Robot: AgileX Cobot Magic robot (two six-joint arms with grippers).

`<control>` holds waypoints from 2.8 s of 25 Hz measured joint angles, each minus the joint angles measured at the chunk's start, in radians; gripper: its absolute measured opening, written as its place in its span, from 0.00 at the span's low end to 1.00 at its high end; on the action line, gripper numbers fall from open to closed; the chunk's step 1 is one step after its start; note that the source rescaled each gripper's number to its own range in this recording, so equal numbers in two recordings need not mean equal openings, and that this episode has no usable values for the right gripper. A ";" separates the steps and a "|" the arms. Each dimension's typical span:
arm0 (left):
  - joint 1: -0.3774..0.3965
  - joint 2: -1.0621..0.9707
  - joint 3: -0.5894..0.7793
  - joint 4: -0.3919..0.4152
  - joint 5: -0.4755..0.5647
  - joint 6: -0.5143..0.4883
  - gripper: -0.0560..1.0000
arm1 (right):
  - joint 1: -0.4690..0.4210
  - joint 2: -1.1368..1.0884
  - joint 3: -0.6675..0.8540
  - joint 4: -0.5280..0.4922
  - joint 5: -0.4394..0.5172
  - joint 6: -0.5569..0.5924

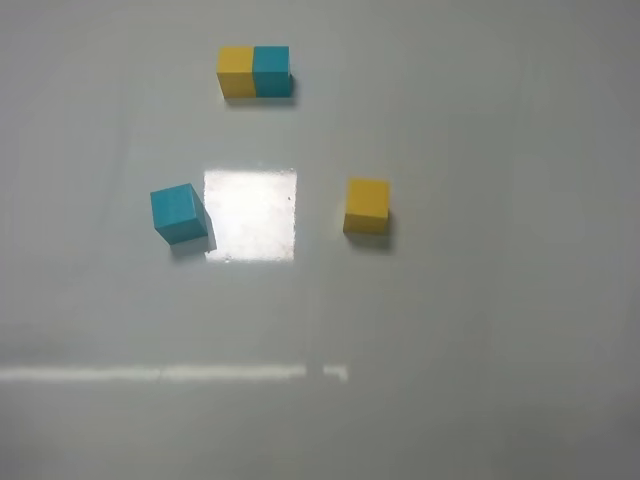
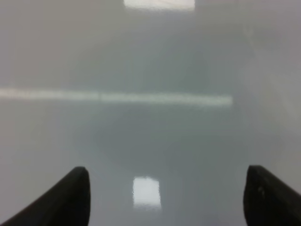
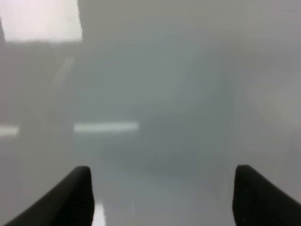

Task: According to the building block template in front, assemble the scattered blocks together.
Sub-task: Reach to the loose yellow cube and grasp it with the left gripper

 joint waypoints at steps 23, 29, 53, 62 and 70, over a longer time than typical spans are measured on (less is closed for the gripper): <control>0.000 0.010 -0.025 -0.023 -0.011 0.081 0.78 | 0.000 0.000 0.000 0.000 0.000 0.000; 0.000 0.238 -0.222 -0.040 -0.021 0.369 0.78 | 0.000 0.000 0.000 0.000 0.000 0.000; -0.758 1.259 -1.059 0.330 0.072 0.671 0.78 | 0.000 0.000 0.000 0.000 0.000 0.000; -0.943 1.457 -1.201 0.394 0.072 0.723 0.78 | 0.000 0.000 0.000 0.000 0.000 0.000; -1.026 1.667 -1.369 0.409 0.073 0.725 0.78 | 0.000 0.000 0.000 0.000 0.000 0.000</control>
